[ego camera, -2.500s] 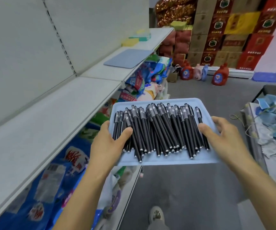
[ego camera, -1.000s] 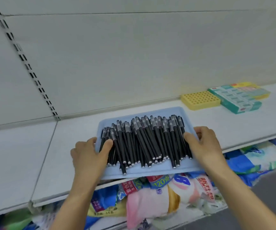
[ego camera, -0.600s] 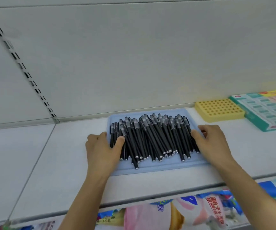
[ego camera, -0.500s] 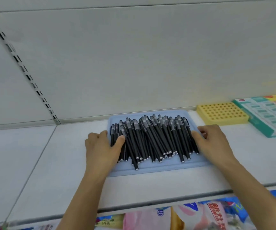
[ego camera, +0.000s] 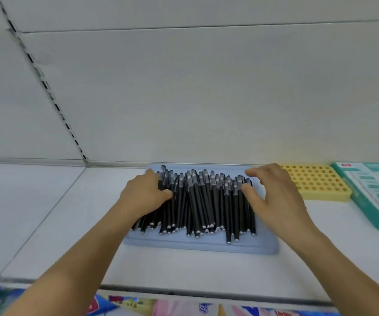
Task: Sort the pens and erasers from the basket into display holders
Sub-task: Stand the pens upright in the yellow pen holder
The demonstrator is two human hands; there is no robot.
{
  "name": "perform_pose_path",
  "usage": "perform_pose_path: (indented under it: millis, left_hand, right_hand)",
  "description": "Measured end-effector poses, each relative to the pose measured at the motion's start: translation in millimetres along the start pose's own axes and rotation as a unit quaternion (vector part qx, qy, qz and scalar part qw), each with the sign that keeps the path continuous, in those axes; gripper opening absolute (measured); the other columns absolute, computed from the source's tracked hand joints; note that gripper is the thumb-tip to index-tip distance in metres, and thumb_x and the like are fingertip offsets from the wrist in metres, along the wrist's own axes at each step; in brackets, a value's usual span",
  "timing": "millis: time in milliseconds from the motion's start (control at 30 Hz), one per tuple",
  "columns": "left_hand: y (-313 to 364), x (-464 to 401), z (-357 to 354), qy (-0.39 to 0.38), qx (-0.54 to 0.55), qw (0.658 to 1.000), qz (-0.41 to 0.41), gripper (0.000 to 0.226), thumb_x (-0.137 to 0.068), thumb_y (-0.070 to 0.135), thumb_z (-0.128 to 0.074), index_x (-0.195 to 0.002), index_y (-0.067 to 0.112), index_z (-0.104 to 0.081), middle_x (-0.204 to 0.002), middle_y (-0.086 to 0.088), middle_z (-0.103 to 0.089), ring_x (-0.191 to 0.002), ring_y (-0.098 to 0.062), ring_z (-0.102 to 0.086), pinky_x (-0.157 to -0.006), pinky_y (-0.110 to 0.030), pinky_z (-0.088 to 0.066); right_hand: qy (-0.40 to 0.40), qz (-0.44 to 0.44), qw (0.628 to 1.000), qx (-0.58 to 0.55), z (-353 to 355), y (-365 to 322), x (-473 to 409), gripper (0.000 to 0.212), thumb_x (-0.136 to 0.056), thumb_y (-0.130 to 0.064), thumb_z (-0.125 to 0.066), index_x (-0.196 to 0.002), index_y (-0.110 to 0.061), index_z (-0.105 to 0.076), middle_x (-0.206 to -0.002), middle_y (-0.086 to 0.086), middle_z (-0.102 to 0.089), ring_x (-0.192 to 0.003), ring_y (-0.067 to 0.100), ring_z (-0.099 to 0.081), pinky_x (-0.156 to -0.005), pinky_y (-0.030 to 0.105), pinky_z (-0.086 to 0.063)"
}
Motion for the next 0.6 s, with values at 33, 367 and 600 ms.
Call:
perform_pose_path:
  millis: [33, 367, 600]
  left_hand:
    - [-1, 1, 0, 0.002, 0.021, 1.0, 0.004, 0.028, -0.091, 0.038, -0.058, -0.103, 0.014, -0.049, -0.083, -0.001, -0.057, -0.073, -0.013, -0.052, -0.054, -0.026, -0.034]
    - [65, 30, -5, -0.055, 0.771, 0.635, -0.009, 0.018, -0.1, 0.008, -0.047, -0.097, 0.005, -0.064, -0.077, -0.004, -0.065, -0.068, -0.014, -0.061, -0.07, -0.026, -0.054]
    - [118, 40, -24, -0.026, 0.79, 0.61, -0.051, 0.024, -0.095, 0.01, -0.054, -0.113, -0.002, -0.063, -0.108, -0.017, -0.07, -0.11, -0.033, -0.065, -0.096, -0.047, -0.052]
  right_hand:
    - [-0.005, 0.01, 1.0, -0.011, 0, -3, 0, 0.032, -0.095, -0.031, -0.055, -0.125, -0.018, -0.061, -0.122, -0.001, -0.053, -0.118, 0.015, -0.044, -0.097, 0.032, -0.037]
    - [-0.143, 0.061, 0.947, -0.28, -17, -53, -1, 0.019, -0.093, -0.042, -0.055, -0.089, -0.029, -0.07, -0.076, -0.015, -0.065, -0.064, 0.001, -0.054, -0.064, 0.019, -0.045]
    - [-0.032, -0.023, 0.926, -0.375, 1, -33, -19, 0.011, -0.079, -0.027, -0.078, -0.078, -0.022, -0.068, -0.071, -0.01, -0.066, -0.062, 0.001, -0.055, -0.063, 0.017, -0.046]
Point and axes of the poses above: each hand's wrist, its own x-axis away from the middle knuckle, its own z-axis out of the back of the hand, y = z × x, the point moved 5 cm from there along -x, towards the middle knuckle
